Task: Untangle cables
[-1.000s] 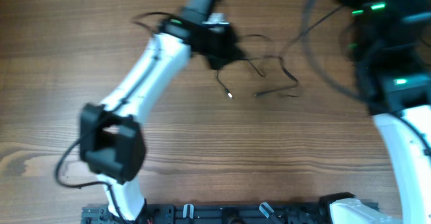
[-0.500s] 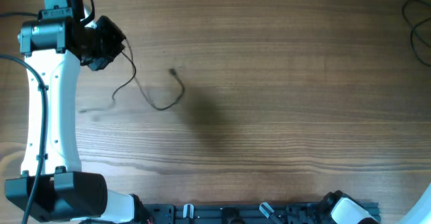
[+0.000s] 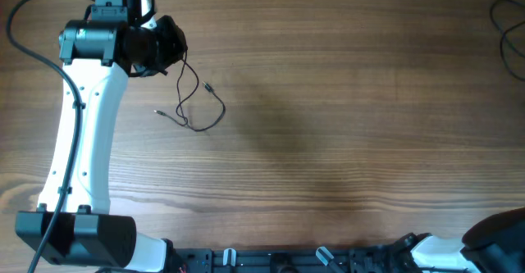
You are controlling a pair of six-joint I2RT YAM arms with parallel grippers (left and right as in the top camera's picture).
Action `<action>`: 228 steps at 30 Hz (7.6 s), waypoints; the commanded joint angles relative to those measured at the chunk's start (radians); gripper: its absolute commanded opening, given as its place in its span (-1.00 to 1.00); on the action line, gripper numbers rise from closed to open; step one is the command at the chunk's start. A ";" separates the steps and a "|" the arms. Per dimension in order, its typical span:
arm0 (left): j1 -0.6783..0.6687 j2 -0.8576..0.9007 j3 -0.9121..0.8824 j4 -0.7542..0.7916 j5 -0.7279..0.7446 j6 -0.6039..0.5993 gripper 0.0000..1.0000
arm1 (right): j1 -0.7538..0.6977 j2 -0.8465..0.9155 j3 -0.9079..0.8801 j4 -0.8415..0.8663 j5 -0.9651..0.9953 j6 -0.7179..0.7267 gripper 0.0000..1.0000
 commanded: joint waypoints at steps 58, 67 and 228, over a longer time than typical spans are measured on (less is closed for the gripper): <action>-0.061 -0.023 0.004 0.038 0.001 0.025 -0.47 | 0.358 -0.155 -0.479 0.098 -0.508 0.497 0.91; -0.060 -0.023 0.004 0.079 -0.018 0.024 -0.28 | 1.270 -0.059 -0.479 0.744 -0.223 -0.499 0.99; 0.117 -0.103 0.004 -0.122 -0.043 0.305 1.00 | 0.641 -0.892 -0.877 0.399 0.060 -0.087 0.79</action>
